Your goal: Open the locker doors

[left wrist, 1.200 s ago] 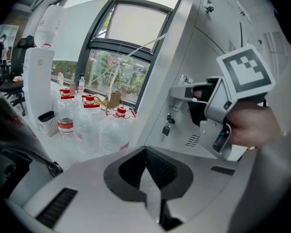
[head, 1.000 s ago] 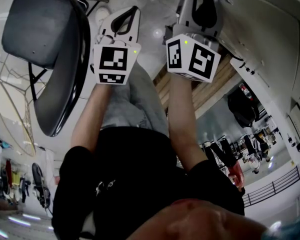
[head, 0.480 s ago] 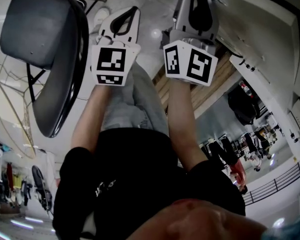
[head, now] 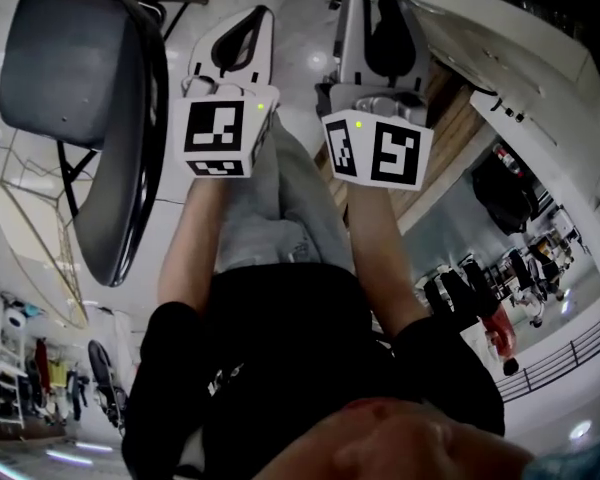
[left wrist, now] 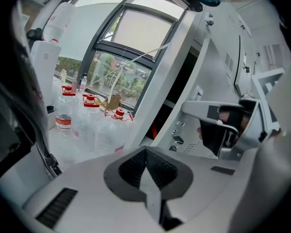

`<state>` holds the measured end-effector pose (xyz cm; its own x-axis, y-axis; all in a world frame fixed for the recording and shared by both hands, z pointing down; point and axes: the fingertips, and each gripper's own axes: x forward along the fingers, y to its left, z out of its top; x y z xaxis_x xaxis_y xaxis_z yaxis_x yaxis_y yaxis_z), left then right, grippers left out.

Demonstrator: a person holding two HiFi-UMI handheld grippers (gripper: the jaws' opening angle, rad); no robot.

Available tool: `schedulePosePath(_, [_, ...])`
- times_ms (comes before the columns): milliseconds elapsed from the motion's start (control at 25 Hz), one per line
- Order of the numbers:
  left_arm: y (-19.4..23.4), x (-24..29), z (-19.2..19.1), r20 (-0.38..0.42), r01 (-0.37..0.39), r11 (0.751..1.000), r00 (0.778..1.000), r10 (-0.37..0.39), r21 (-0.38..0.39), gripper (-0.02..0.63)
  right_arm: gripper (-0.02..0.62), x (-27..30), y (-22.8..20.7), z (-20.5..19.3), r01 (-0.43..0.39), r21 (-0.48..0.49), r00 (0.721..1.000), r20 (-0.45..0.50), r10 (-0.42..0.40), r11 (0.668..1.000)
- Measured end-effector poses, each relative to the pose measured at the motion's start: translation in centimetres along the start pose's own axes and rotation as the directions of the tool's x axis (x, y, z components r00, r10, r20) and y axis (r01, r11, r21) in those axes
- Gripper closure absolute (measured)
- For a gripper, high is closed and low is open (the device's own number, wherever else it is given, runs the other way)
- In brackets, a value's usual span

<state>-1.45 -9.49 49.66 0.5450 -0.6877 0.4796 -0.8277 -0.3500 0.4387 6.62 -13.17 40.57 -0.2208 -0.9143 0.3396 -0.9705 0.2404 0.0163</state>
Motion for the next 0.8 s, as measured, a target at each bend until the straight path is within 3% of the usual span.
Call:
schedulePosePath(480, [1.0, -3.3, -2.2, -0.012, -0.040, 0.999, 0.999, 0.040, 0.004, 0.595, 0.489, -2.3, 0.5, -0.6, 0.005, 0.035, 1.000, 0.013, -0.005, 0.999])
schedulePosePath(800, [-2.5, -5.5, -4.2, -0.030, -0.037, 0.997, 0.999, 0.039, 0.065, 0.595, 0.488, -4.6, 0.6, -1.2, -0.009, 0.097, 1.000, 0.009, 0.008, 0.995])
